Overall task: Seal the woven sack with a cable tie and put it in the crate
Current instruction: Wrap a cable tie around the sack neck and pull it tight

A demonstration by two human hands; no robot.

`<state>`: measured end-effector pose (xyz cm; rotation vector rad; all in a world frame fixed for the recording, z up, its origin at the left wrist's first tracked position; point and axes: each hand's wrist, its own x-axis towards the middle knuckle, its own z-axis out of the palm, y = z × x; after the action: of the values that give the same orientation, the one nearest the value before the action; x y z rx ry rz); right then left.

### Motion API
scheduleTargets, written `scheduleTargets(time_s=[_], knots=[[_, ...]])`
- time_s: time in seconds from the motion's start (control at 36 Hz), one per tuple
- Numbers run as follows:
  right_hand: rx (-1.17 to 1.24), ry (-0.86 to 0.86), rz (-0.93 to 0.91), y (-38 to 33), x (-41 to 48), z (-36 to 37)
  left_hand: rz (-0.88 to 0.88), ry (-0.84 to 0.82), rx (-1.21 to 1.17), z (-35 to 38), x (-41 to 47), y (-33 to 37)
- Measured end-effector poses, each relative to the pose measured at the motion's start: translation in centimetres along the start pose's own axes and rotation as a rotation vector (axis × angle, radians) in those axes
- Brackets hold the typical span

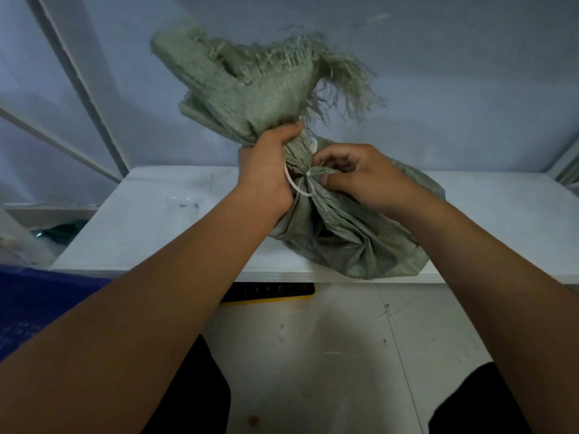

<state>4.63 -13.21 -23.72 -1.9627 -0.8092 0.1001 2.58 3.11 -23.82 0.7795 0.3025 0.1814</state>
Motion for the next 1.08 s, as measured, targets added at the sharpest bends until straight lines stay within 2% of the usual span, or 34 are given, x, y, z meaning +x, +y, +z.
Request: scheduleTargets(time_s=[0.17,0.33,0.44,0.5,0.58,0.69,0.78,0.86,0.94,1.08], knots=[[-0.080,-0.035,0.011,-0.2,0.2,-0.5,0.073,0.178,-0.075,0.3,-0.1,-0.3],[-0.167,-0.088,0.006,-1.4,-0.1,-0.1,0.131,0.218,-0.044,-0.3,0.1,0.0],[-0.263,-0.125,0.089,-1.0,-0.3,0.9,0.120,0.181,0.009,-0.6,0.4,-0.4],[-0.165,-0.165,0.120,-1.1,-0.6,1.6,0.099,0.147,0.018,-0.5,0.1,-0.6],[0.053,-0.163,0.279,-1.3,-0.6,2.6,0.090,0.139,0.051,-0.4,0.0,-1.2],[0.072,-0.100,0.387,-1.3,0.0,3.1,0.023,0.071,0.148,-0.2,-0.2,-1.3],[-0.143,-0.077,0.274,-1.0,-0.5,3.1,-0.017,0.091,0.307,-0.2,-0.1,-1.1],[-0.593,-0.100,0.156,-0.9,-1.1,4.2,-0.131,0.133,0.502,-0.3,-0.5,-1.7],[-0.970,-0.037,0.058,-1.3,-1.3,4.9,-0.231,0.174,0.521,-0.5,-0.5,-2.0],[-1.261,-0.014,-0.150,-1.9,-1.1,4.7,-0.312,0.100,0.533,0.2,-1.4,-1.4]])
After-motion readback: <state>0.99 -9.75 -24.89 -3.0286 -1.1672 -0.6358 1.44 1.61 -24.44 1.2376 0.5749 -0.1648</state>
